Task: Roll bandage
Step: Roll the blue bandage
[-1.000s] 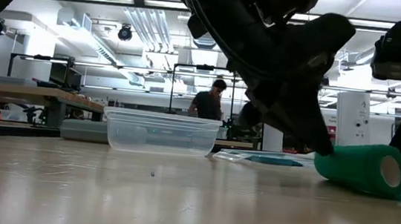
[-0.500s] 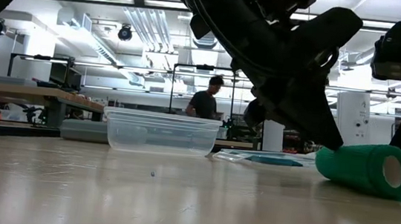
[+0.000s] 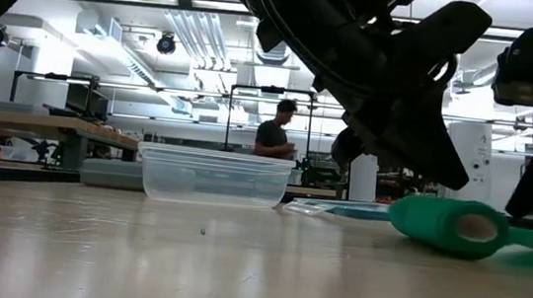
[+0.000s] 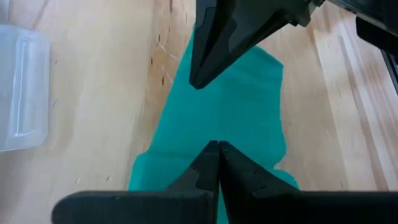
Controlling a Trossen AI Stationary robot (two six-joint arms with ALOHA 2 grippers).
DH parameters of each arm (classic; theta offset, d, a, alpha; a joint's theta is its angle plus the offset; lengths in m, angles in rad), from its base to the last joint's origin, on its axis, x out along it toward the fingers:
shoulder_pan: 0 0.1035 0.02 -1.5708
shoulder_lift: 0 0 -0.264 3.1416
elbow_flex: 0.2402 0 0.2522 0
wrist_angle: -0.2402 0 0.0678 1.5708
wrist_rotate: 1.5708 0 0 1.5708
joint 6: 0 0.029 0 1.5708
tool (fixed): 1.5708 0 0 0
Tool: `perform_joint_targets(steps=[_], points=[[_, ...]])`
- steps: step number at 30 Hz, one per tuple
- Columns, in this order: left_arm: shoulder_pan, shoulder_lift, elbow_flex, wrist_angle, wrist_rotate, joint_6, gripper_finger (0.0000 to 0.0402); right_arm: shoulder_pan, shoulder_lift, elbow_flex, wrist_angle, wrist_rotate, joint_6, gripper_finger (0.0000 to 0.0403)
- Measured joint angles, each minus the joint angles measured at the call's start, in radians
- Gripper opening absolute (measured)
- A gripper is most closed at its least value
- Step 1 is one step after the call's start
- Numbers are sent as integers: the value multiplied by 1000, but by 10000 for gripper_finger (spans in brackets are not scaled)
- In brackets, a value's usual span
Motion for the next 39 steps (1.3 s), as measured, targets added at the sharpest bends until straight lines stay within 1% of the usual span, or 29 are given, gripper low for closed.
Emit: perform_joint_targets(steps=[2,6,10,15,20,25,34,39], points=[[0,-5,0,-4,0,-5,2,-3,0,0,0,20,0,2],[-2,-49,0,-38,10,-8,3,-19,0,0,-3,20,-4,2],[-3,-100,1,-165,4,5,1,-31,0,-3,-3,22,-15,2],[-5,-100,-2,-272,0,11,6,-34,0,-9,-6,45,-24,2],[-8,-100,-51,-289,2,-4,2,-35,0,-11,-5,47,-30,2],[-6,-102,-86,-295,0,-54,2,-35,0,-11,-3,48,-43,2],[-4,-101,-112,-288,0,-84,8,-35,0,-11,-3,52,-56,2],[-5,-101,-147,-183,1,-118,12,-35,0,-11,-3,64,-60,2]])
